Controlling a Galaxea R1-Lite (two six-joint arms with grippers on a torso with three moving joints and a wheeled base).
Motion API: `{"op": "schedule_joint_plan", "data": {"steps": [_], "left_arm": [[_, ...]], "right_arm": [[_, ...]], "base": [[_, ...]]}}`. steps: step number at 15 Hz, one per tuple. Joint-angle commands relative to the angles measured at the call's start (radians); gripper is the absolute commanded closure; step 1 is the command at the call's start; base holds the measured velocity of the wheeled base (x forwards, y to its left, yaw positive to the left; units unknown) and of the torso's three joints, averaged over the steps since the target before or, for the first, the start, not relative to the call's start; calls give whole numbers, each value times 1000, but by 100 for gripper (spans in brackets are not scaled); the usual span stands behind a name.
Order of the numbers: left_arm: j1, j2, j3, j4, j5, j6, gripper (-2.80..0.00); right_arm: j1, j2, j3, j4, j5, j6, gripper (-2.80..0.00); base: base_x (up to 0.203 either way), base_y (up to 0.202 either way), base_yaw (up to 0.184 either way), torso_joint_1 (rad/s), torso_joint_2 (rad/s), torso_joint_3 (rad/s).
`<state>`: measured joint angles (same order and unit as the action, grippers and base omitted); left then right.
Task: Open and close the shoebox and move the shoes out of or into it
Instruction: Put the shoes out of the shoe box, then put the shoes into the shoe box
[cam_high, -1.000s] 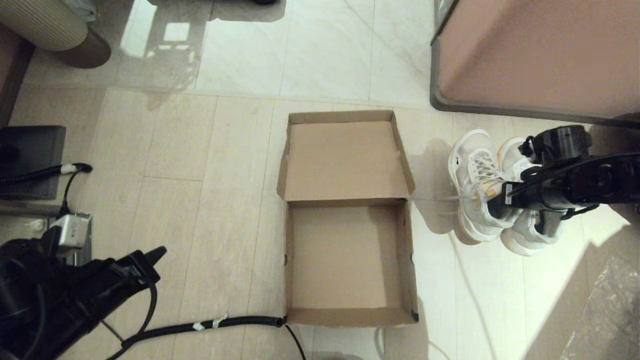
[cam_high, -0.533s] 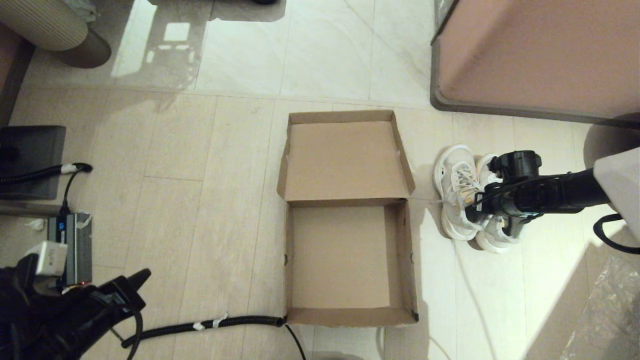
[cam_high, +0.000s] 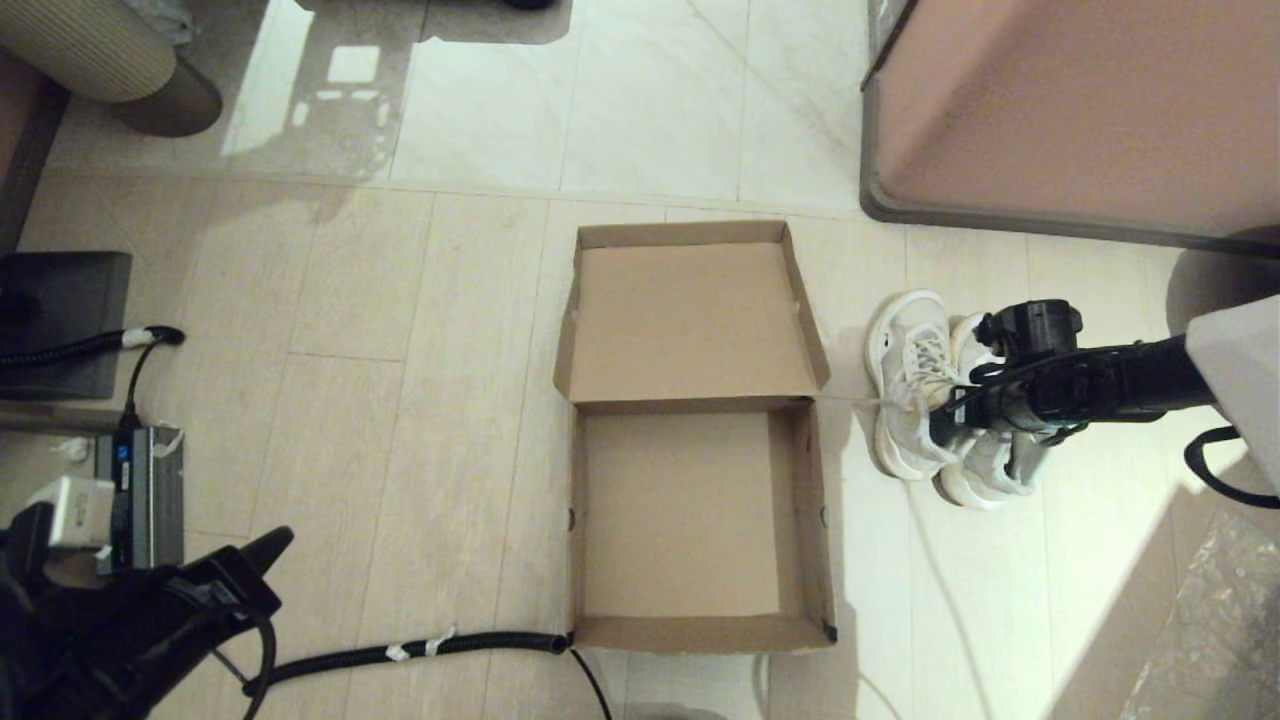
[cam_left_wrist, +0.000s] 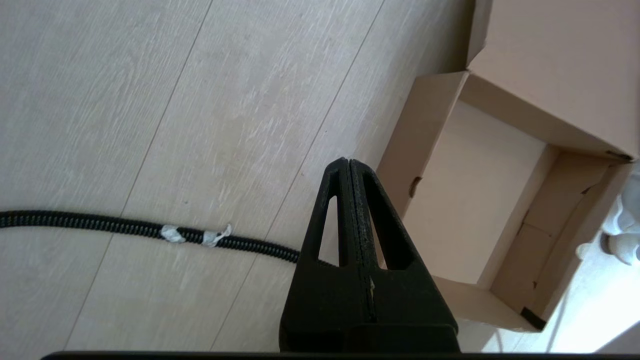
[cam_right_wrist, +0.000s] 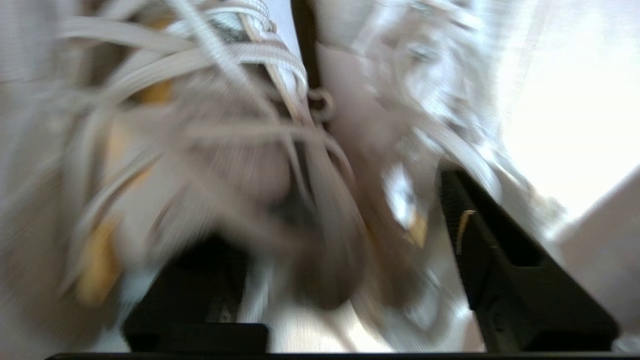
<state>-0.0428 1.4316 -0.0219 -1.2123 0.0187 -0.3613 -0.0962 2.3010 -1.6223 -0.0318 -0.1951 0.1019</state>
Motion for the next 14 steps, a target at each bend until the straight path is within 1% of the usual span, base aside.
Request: {"op": "schedule_joint_plan", "data": {"steps": [1,5,8,9,10,12,14], "left_arm": [[0,-20,2,-7,-2,-7,0],[0,-42,12,-6,-8,-10,0],[0,-96,22,0,-6,-15,0],[0,-107,22,4,-2,-40,0],[0,-103,22,5,0,-51,0],[0,-101,22,4,-2,-42,0],[0,-111,22,7,15,-44,0]], "right_arm": [[2,-140,57,45,0,2,-280],[27,-357,258,65,-3,4,-280],[72,-569,466,66,-4,5,-280],[94,-653,549,67,-9,5,-280],[130,-738,644,67,-28,6,-280],[197,-892,827,65,-63,7,-280],[241,-1034,986,61,-80,5,-280]], "base": [[0,0,0,0,0,0],[0,0,0,0,0,0],[0,0,0,0,0,0],[0,0,0,0,0,0],[0,0,0,0,0,0],[0,0,0,0,0,0],[0,0,0,0,0,0]]}}
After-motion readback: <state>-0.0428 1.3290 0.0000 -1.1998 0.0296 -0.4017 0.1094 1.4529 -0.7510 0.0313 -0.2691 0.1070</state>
